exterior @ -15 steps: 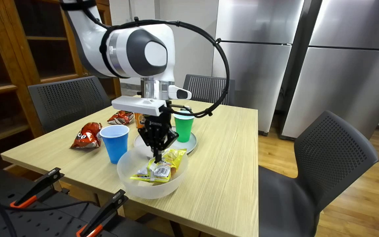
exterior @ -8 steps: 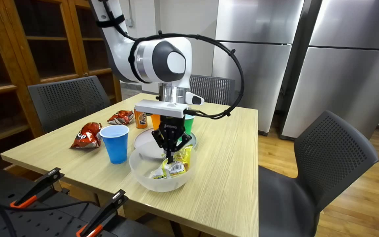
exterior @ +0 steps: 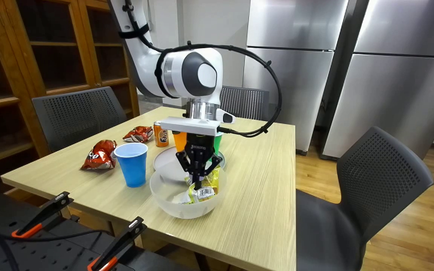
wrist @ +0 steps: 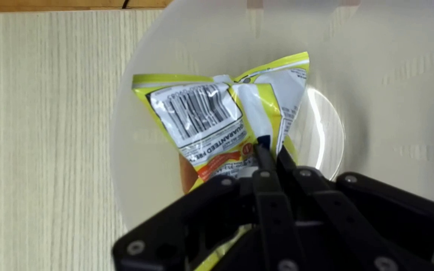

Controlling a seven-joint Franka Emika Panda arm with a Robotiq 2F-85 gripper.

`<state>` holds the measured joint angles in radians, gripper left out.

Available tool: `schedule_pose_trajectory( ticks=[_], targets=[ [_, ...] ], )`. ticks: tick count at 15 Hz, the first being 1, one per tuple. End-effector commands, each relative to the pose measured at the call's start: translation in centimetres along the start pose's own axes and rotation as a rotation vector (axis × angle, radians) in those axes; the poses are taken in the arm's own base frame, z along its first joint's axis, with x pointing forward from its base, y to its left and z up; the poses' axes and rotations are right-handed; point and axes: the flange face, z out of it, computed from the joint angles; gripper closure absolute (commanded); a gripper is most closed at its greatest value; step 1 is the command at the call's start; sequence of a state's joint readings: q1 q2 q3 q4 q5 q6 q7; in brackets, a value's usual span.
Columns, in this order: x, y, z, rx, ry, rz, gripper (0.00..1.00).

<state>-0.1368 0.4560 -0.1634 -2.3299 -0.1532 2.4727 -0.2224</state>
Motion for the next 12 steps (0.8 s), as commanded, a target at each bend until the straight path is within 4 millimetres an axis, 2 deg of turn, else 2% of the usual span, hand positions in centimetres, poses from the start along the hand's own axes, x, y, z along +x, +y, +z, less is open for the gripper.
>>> schedule_pose_trajectory(
  ticks=[1,9,12],
  targets=[
    [-0.8,0.0,-0.6,-0.013,-0.010,-0.040,0.60],
    [-4.2,-1.0,-2.1,-0.015,0.007,-0.051,0.01],
    [-5.4,-1.7,-2.6,-0.012,0.013,-0.052,0.00]
  ],
)
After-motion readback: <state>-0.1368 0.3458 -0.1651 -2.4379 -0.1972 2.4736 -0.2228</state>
